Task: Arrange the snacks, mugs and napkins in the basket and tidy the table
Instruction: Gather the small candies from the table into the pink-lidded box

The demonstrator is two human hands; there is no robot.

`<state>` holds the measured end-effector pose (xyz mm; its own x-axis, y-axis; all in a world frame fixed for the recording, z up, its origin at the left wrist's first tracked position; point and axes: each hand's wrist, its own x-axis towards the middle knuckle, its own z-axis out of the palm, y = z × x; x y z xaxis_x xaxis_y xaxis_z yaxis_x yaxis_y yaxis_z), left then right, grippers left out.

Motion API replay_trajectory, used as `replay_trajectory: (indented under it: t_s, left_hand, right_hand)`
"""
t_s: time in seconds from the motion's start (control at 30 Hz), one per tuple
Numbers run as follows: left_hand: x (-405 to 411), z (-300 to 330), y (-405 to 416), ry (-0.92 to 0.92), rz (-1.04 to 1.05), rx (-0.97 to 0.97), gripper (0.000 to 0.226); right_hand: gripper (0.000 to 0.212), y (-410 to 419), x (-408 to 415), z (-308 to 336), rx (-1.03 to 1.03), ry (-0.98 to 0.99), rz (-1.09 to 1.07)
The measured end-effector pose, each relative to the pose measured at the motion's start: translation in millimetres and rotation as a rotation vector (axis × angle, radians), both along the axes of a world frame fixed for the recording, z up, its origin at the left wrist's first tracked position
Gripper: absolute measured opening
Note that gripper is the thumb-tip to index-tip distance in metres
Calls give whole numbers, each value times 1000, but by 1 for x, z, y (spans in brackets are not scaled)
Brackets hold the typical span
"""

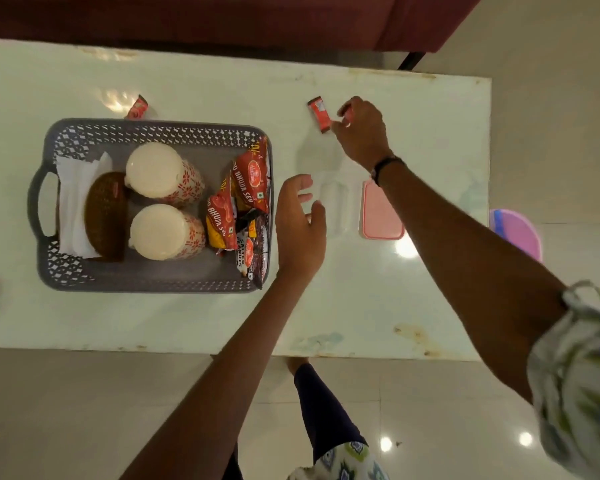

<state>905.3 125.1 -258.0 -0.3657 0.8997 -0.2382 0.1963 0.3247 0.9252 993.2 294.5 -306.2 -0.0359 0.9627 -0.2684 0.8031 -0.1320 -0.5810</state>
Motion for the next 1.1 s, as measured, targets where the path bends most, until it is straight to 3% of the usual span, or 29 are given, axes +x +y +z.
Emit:
replay_trajectory:
  t_s: [0.13,0.23,0.3,0.43,0.53,0.6,0.73,0.83,1.1]
  left_hand:
    - [2,-11,13,-48,63,-11,33]
    - [4,-14,16,-99,87,-1,32]
    - [5,-13,19,-149,131,-20,30]
    - [8,-7,33,-314,240,-62,31]
    - [12,-4,47,-519,278,-123,34]
    - [12,-9,48,-417,242,-134,29]
    - [11,-22,32,78,88,-93,17]
    - [14,-25,21,322,-61,-68,16]
    - [14,-15,7,307,-49,-55,18]
  right_hand:
    - [43,29,-13,-26,-76,-65,-35]
    - [27,35,-20,-31,-81,-74,-30]
    - [41,34,-17,-19,-110,-38,-6]
    - [36,-6,4,31,-74,226,-32]
    - [18,-59,20,59,-241,425,-23]
    - [17,-84,29,60,-319,457,-68]
    - [23,-110,45,45,-417,478,-214]
    - [25,-124,50,41,-394,381,-345]
    - [43,-136,34,50,-298,418,-314]
